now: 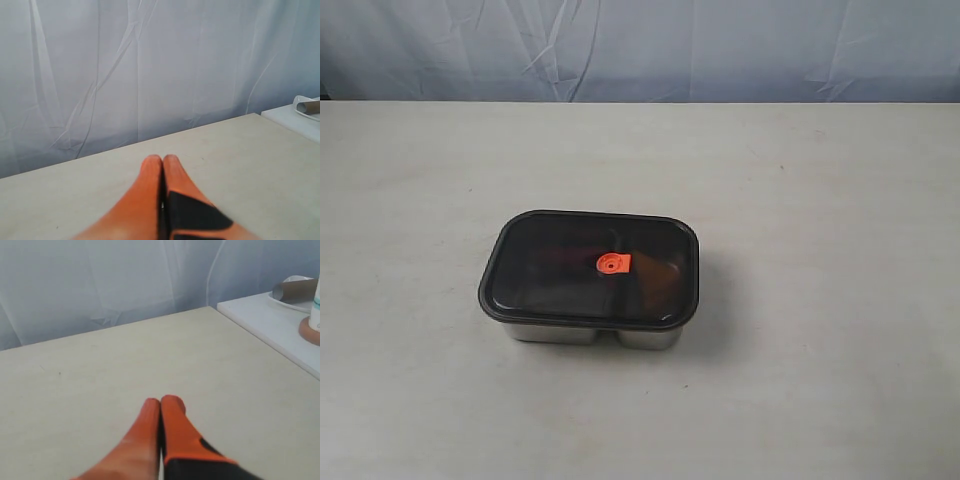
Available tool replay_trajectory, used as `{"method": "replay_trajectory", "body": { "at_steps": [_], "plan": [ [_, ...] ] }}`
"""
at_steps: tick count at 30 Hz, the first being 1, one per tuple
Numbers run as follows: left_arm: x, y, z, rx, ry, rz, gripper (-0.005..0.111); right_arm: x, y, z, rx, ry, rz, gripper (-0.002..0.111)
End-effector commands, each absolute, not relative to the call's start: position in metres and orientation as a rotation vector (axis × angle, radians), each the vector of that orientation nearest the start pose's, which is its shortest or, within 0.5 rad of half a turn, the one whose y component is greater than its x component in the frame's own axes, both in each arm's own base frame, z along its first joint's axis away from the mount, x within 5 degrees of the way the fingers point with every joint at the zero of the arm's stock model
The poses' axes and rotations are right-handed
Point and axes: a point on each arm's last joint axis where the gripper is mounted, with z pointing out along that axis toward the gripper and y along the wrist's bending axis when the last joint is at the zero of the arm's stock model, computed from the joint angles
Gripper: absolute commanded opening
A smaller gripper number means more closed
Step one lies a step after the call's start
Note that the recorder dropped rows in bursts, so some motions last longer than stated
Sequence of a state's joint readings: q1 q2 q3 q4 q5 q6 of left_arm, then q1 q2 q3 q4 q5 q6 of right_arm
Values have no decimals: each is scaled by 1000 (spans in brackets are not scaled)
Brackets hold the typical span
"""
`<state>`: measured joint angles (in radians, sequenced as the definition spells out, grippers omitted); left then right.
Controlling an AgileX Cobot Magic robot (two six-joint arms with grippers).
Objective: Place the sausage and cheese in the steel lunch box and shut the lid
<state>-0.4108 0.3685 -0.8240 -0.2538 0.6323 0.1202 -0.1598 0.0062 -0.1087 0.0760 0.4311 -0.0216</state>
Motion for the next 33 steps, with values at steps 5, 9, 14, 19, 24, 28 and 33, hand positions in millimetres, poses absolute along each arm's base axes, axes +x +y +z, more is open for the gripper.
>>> {"method": "replay_trajectory", "body": {
  "at_steps": [5, 9, 14, 19, 24, 28, 33],
  "plan": [
    [35, -29, 402, 380, 1623, -493, 0, 52, -8, 180, 145, 1847, -113, -1],
    [35, -29, 402, 380, 1623, -493, 0, 52, -9, 181, 134, 1836, -130, -1],
    [35, -29, 402, 380, 1623, -493, 0, 52, -10, 181, 115, 1836, -161, -1],
    [35, -29, 402, 380, 1623, -493, 0, 52, -10, 182, 114, 1834, -161, -1],
    [35, -29, 402, 380, 1623, -493, 0, 52, -9, 182, 120, 1833, -152, -1],
    [35, -29, 402, 380, 1623, -493, 0, 52, -9, 182, 121, 1833, -150, -1],
    [35, -29, 402, 380, 1623, -493, 0, 52, -9, 182, 121, 1833, -150, -1]
  ]
}}
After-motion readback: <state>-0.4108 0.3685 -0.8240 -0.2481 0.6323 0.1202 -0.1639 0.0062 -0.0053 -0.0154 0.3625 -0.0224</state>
